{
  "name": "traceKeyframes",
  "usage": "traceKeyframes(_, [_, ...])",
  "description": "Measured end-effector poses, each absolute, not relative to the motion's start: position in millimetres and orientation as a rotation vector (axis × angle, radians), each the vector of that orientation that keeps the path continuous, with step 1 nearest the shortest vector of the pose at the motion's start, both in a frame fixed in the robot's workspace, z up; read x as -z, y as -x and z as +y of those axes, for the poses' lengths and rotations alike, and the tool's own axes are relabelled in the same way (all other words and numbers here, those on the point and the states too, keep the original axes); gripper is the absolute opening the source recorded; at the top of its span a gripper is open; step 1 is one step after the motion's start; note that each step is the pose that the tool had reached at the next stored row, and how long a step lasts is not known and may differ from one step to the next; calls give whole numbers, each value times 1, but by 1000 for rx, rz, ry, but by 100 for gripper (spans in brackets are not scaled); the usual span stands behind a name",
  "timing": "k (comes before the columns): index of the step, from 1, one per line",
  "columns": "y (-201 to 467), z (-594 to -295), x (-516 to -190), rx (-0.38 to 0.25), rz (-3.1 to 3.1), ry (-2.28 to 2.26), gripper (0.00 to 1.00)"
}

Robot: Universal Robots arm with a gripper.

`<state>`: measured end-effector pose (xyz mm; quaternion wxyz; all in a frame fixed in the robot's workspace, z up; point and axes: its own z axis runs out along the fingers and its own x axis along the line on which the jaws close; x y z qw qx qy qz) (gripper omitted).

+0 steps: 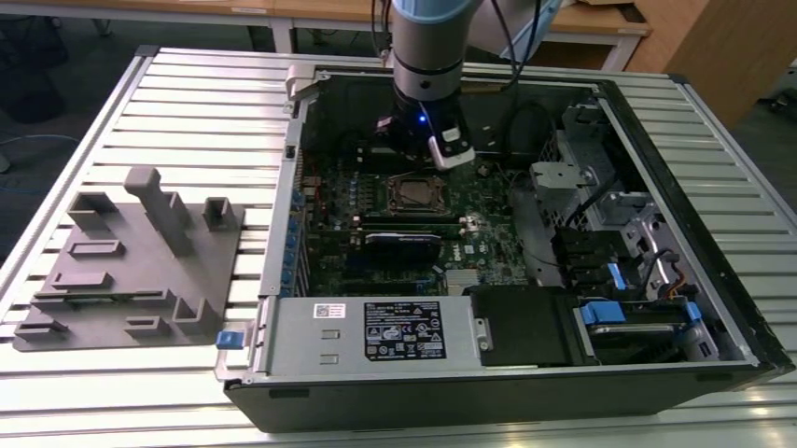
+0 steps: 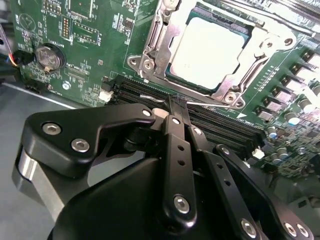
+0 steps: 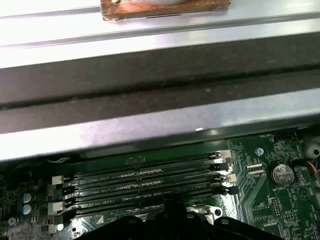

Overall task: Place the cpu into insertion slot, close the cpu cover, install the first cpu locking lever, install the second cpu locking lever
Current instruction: 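Install the first cpu locking lever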

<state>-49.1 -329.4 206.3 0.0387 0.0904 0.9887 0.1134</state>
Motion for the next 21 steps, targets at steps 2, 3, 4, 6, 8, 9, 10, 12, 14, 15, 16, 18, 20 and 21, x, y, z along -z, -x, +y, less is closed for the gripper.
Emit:
traceKeyframes(2, [49,-329,-206,-347,3029,-293,11])
traceKeyframes(3, [49,-328,-206,-347,3028,-298,11])
traceKeyframes(4, [49,-328,-206,-346,3028,-303,11])
traceKeyframes(6, [49,-327,-206,-346,3023,-329,11])
traceKeyframes(8, [49,-327,-206,-344,3018,-358,11])
traceKeyframes(9, [49,-327,-206,-343,3016,-367,11])
traceKeyframes(10, [49,-327,-206,-343,3015,-370,11])
traceKeyframes(12, [49,-326,-206,-343,3015,-371,11])
traceKeyframes(14, [49,-326,-206,-343,3015,-371,11])
traceKeyframes(15, [49,-326,-205,-343,3015,-373,11])
traceKeyframes(16, [49,-326,-205,-343,3014,-375,11])
traceKeyframes(18, [49,-326,-204,-342,3014,-379,11])
traceKeyframes(20, [49,-326,-204,-339,3013,-382,11])
traceKeyframes(21, [49,-326,-203,-338,3013,-384,11])
